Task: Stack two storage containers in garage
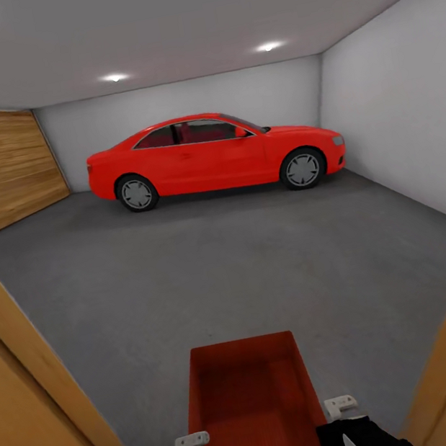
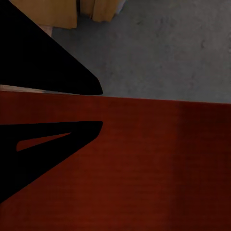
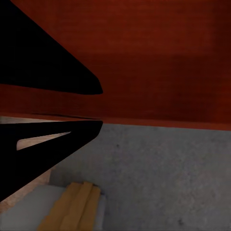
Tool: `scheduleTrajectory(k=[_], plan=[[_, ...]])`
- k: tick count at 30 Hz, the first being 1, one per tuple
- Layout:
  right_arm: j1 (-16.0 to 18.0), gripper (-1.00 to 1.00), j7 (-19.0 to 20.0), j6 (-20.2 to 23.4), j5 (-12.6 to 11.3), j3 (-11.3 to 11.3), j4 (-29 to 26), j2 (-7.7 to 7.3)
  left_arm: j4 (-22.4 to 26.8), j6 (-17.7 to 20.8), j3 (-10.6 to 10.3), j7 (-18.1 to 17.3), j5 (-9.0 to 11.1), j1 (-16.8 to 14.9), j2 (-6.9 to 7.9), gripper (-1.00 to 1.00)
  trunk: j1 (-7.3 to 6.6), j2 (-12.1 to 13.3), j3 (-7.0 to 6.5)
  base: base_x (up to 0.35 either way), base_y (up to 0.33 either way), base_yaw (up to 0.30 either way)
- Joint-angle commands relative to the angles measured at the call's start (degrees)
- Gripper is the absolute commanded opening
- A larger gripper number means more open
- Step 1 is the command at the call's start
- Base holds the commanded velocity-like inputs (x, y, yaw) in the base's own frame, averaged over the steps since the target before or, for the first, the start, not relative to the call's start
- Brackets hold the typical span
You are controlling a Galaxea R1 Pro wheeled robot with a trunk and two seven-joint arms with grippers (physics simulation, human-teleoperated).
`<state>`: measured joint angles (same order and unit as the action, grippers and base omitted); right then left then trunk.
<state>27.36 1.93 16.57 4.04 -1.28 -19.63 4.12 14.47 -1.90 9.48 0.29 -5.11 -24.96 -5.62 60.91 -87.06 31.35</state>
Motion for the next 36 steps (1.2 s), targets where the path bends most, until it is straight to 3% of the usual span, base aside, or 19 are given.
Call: scheduleTrajectory(k=[1, 36], plan=[[0.0, -1.0, 0.3, 0.4, -1.1, 1.9, 0.0, -1.53, 0.0, -0.2, -0.6, -1.7, -0.3, -0.1, 0.52, -1.0, 0.02, 0.0, 0.05, 0.214, 0.001, 0.0], [0.0, -1.0, 0.3, 0.4, -1.1, 1.9, 0.0, -1.56, 0.0, -0.2, -0.6, -1.7, -0.3, -0.1, 0.52, -1.0, 0.02, 0.0, 0.05, 0.24, 0.0, 0.0]])
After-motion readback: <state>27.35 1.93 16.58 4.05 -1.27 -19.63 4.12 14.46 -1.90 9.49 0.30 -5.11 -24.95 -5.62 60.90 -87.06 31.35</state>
